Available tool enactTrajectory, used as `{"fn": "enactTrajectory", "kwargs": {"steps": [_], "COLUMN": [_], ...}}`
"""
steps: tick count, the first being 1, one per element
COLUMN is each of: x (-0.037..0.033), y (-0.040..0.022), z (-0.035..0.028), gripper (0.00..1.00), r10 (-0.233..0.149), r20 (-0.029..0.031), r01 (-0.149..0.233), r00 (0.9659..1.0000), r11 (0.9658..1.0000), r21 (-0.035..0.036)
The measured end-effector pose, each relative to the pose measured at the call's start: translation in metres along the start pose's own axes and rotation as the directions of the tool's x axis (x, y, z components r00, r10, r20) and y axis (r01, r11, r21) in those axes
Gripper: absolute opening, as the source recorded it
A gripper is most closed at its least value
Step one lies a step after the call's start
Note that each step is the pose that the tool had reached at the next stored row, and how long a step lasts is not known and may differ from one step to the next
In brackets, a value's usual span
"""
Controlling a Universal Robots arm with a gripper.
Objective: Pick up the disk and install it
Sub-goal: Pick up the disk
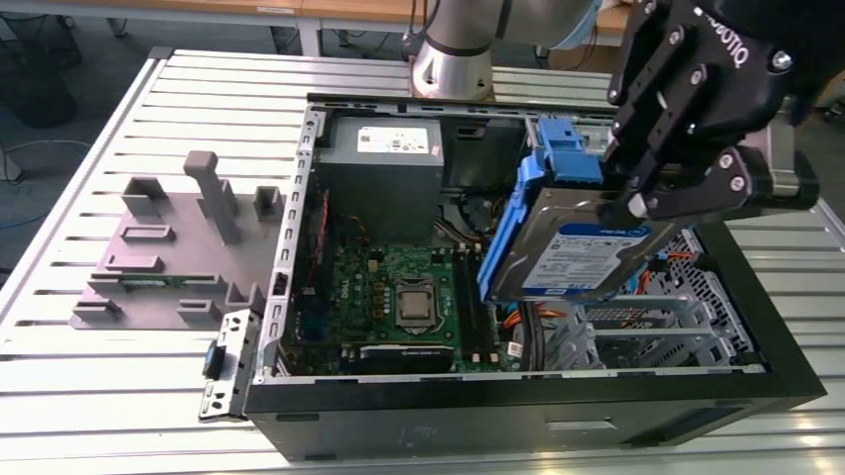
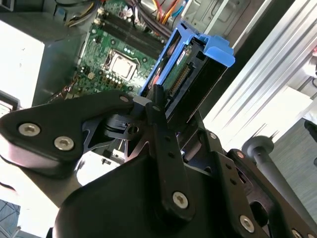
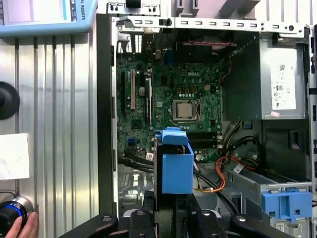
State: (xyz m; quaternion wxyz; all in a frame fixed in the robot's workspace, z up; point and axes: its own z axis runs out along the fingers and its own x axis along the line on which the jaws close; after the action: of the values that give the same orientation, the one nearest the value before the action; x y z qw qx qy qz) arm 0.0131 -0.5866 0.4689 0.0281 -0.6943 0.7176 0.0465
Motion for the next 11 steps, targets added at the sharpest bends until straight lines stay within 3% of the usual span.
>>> {"fn": "enactTrajectory", "kwargs": {"steps": [11], "x": [-0.0012], "y": [-0.0364], "z": [-0.0006], "gripper": [0.35], "r10": [0.0], "r20": [-0.0003], "r01": [0.0], "r00": [1.0], "r11": [1.0], "r21": [-0.0022]}}
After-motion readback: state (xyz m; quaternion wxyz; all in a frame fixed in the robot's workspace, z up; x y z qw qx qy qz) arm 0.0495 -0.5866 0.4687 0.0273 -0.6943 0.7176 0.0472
